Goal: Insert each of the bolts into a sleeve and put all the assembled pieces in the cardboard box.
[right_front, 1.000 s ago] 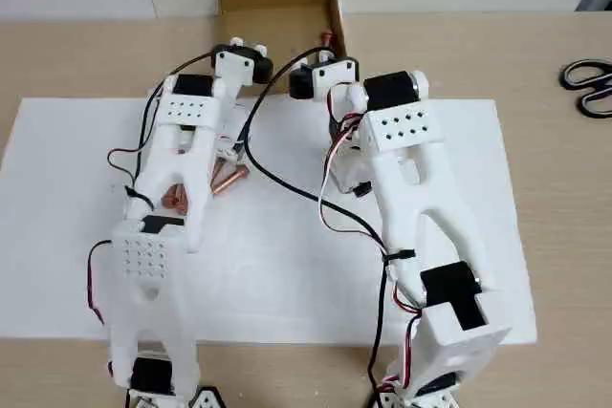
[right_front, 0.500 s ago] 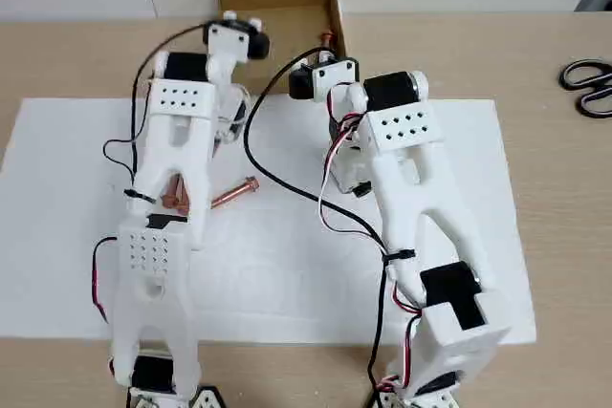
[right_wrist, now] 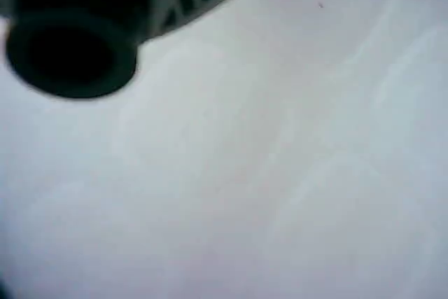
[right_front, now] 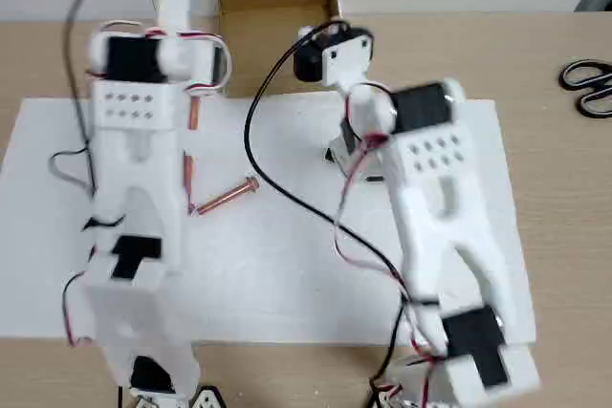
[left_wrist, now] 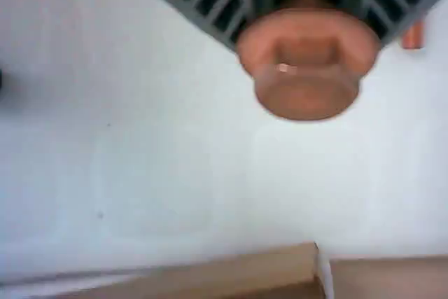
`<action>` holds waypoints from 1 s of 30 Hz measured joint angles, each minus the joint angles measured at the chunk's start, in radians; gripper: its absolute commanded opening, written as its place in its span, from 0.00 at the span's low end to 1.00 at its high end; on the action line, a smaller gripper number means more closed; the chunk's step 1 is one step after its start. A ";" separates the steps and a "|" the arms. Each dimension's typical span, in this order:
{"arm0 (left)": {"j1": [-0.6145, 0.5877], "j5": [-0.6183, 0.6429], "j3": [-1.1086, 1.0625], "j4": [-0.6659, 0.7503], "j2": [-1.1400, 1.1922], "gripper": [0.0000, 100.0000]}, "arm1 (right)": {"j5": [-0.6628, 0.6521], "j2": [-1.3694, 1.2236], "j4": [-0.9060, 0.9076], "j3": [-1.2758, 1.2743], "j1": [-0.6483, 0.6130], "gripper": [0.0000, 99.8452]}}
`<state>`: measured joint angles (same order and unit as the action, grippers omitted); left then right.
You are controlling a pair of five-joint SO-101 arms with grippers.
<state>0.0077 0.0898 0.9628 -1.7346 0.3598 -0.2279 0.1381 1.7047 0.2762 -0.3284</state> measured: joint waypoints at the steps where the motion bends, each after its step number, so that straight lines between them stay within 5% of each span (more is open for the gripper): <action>1: -0.005 0.005 -0.020 0.000 -0.049 0.01 | 0.000 0.044 0.000 0.000 0.000 0.01; 16: -0.011 0.021 -0.526 0.017 -0.786 0.01 | 0.000 0.743 0.009 -0.091 0.000 0.01; 23: -0.011 0.114 -0.905 0.272 -1.103 0.01 | 0.000 0.994 -0.026 -0.448 0.000 0.01; 30: -0.011 0.120 -1.396 0.594 -1.338 0.01 | 0.103 1.301 -0.354 -0.918 0.003 0.01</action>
<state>-0.0031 0.2094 -0.4335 -1.1408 -0.9782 -0.1250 1.4392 1.3502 -0.6414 -0.3253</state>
